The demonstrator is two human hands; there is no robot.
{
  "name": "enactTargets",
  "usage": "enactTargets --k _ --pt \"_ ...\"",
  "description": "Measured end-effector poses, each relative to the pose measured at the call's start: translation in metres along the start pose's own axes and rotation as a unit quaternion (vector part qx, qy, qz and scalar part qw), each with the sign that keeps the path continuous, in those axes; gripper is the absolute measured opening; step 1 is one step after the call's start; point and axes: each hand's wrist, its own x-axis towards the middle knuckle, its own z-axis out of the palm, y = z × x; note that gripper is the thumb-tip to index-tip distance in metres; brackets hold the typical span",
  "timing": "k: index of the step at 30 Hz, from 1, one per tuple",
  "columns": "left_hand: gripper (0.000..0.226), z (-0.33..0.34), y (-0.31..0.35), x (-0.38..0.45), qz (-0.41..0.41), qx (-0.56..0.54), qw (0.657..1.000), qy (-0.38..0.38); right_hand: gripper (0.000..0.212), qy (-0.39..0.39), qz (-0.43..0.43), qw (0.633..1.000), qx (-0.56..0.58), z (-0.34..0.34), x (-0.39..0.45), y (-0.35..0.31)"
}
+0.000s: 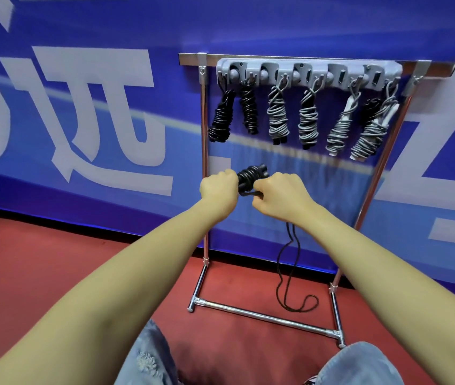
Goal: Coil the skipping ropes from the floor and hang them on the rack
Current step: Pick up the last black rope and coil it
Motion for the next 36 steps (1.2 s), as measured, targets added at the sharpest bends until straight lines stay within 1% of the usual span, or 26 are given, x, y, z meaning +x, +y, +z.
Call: enactTargets --k 1,2,5,8,11,13,14,16,18,20,21,23,24,25,26,27,28,29,30,31,32,33,36 --pt "0.021 0.001 -0.002 0.000 0.020 0.025 0.999 -0.007 0.012 -0.002 -0.015 1.000 -0.018 -0.001 0.000 -0.001" --pt "0.021 0.002 -0.004 0.000 0.042 0.050 0.998 -0.013 0.009 -0.004 -0.021 0.999 -0.028 -0.001 -0.001 -0.002" --pt "0.017 0.002 -0.007 -0.003 0.093 0.118 0.988 -0.025 0.014 -0.017 -0.015 0.998 -0.056 0.004 -0.003 -0.001" --pt "0.014 -0.001 -0.008 -0.004 0.150 0.184 0.971 -0.039 0.007 -0.024 -0.032 0.995 -0.091 0.011 -0.004 -0.003" --pt "0.034 -0.003 -0.008 -0.004 0.231 0.220 0.946 -0.050 0.010 -0.012 -0.024 0.996 -0.086 0.016 -0.003 -0.005" --pt "0.037 -0.001 -0.011 -0.003 0.276 0.213 0.935 -0.069 0.012 0.004 0.011 0.998 -0.058 0.015 0.000 -0.004" --pt "0.035 0.001 -0.014 -0.002 0.301 0.201 0.930 -0.065 0.013 0.007 0.028 0.999 -0.041 0.014 0.001 -0.002" --pt "0.030 0.000 -0.018 -0.004 0.360 0.201 0.911 -0.028 0.017 -0.003 0.057 0.998 -0.007 0.016 0.004 0.001" --pt "0.036 0.005 -0.025 -0.002 0.419 0.177 0.888 0.062 0.021 -0.012 0.090 0.995 0.042 0.018 0.006 0.006" --pt "0.037 0.010 -0.032 0.001 0.452 0.126 0.877 0.105 0.026 -0.020 0.112 0.988 0.105 0.022 0.006 0.010" --pt "0.033 0.008 -0.033 -0.002 0.460 0.100 0.873 0.126 0.030 -0.027 0.121 0.983 0.136 0.023 0.005 0.010" --pt "0.021 0.003 -0.029 -0.005 0.470 0.001 0.861 0.194 0.037 -0.035 0.141 0.962 0.232 0.025 0.005 0.011" --pt "0.016 0.003 -0.027 -0.004 0.457 -0.056 0.862 0.213 0.040 -0.030 0.146 0.946 0.289 0.026 0.007 0.012" --pt "0.018 0.004 -0.025 -0.003 0.430 -0.123 0.865 0.227 0.039 -0.023 0.142 0.929 0.341 0.024 0.008 0.013" --pt "0.023 0.003 -0.024 -0.006 0.390 -0.193 0.873 0.221 0.037 -0.020 0.135 0.914 0.382 0.022 0.010 0.015" --pt "0.027 -0.001 -0.022 -0.009 0.340 -0.260 0.882 0.196 0.036 -0.017 0.125 0.908 0.400 0.021 0.012 0.017" --pt "0.026 -0.006 -0.019 -0.013 0.286 -0.324 0.887 0.164 0.038 -0.012 0.121 0.912 0.391 0.020 0.013 0.018" --pt "0.022 -0.012 -0.014 -0.016 0.223 -0.391 0.883 0.135 0.037 -0.009 0.126 0.921 0.369 0.019 0.012 0.019" --pt "0.021 -0.018 -0.010 -0.017 0.150 -0.453 0.871 0.114 0.034 -0.006 0.141 0.923 0.359 0.019 0.011 0.019" --pt "0.022 -0.023 -0.006 -0.017 0.081 -0.509 0.851 0.101 0.033 -0.002 0.151 0.919 0.365 0.021 0.008 0.019" --pt "0.021 -0.027 -0.004 -0.014 0.026 -0.549 0.830 0.090 0.036 -0.001 0.160 0.916 0.368 0.024 0.006 0.018" --pt "0.020 -0.029 -0.003 -0.011 -0.012 -0.561 0.824 0.078 0.040 0.000 0.164 0.918 0.362 0.026 0.003 0.016" --pt "0.027 -0.021 -0.007 -0.003 -0.067 -0.506 0.858 0.051 0.041 0.000 0.160 0.941 0.298 0.029 -0.003 0.011"
